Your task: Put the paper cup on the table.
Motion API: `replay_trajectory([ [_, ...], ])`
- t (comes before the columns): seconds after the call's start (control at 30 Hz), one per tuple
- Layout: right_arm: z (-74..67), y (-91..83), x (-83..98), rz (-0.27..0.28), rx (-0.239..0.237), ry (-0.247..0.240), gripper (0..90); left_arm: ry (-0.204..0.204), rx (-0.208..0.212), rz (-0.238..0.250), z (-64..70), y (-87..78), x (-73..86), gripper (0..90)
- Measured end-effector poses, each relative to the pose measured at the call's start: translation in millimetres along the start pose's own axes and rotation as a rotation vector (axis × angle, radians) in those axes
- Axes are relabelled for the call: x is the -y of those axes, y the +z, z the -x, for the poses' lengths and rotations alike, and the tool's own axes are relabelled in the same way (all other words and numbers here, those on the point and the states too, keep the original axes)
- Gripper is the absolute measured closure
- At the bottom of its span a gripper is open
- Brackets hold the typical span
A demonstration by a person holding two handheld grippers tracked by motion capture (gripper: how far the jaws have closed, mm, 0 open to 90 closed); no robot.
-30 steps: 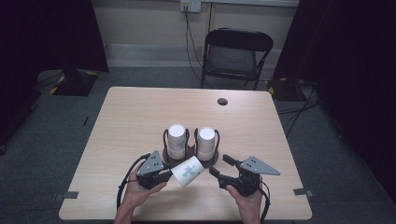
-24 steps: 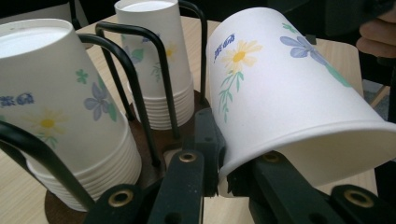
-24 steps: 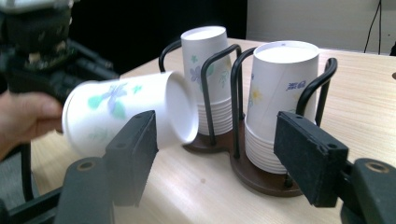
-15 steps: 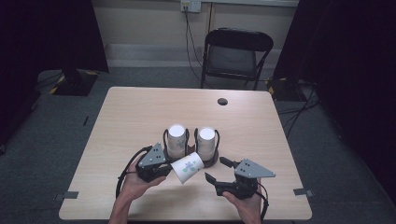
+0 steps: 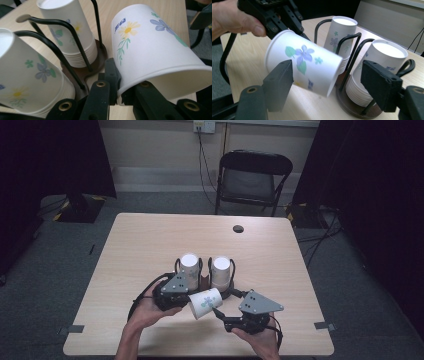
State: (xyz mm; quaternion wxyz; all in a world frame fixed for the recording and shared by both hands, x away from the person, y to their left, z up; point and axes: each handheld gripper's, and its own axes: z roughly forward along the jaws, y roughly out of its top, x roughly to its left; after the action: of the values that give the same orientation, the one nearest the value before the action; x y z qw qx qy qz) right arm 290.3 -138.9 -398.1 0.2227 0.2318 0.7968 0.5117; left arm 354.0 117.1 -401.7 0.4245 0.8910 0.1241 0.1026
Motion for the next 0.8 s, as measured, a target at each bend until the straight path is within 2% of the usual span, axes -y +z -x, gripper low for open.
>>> replay_trajectory([
  [0.07, -1.3, 1.4, -0.9, -0.004, -0.004, -0.014, 25.5, 0.006, 0.005, -0.012, -0.4, 0.7, -1.1, 86.2],
  [0.1, -3.6, 4.9, -2.2, -0.017, -0.028, -0.032, 24.2, 0.009, 0.021, -0.03, -0.8, 1.8, -3.8, 86.3],
  [0.17, -4.9, 7.2, -2.8, -0.027, -0.038, -0.046, 23.5, 0.012, 0.02, -0.039, 0.0, 2.7, -4.6, 86.4],
  [0.2, -8.8, 11.1, -4.3, -0.048, -0.035, -0.083, 22.7, 0.022, 0.027, -0.05, -0.4, 3.6, -6.1, 86.4],
  [0.4, -16.0, 17.9, -8.3, -0.066, -0.071, -0.194, 21.2, 0.02, 0.045, -0.062, -1.6, 3.1, -5.1, 86.3],
  [0.53, -18.5, 22.9, -9.8, -0.093, -0.093, -0.24, 20.1, 0.014, 0.055, -0.068, -2.9, 2.1, -3.6, 86.3],
  [0.6, -20.6, 27.5, -10.0, -0.112, -0.079, -0.258, 16.6, -0.001, 0.058, -0.068, -3.4, 3.0, -3.3, 86.4],
  [0.67, -24.9, 32.6, -10.1, -0.144, -0.066, -0.304, 15.2, -0.005, 0.051, -0.064, -3.3, 3.3, -3.3, 86.5],
  [0.8, -27.3, 37.7, -10.8, -0.143, -0.062, -0.328, 13.4, -0.018, 0.055, -0.052, -5.3, 1.7, -2.0, 86.8],
])
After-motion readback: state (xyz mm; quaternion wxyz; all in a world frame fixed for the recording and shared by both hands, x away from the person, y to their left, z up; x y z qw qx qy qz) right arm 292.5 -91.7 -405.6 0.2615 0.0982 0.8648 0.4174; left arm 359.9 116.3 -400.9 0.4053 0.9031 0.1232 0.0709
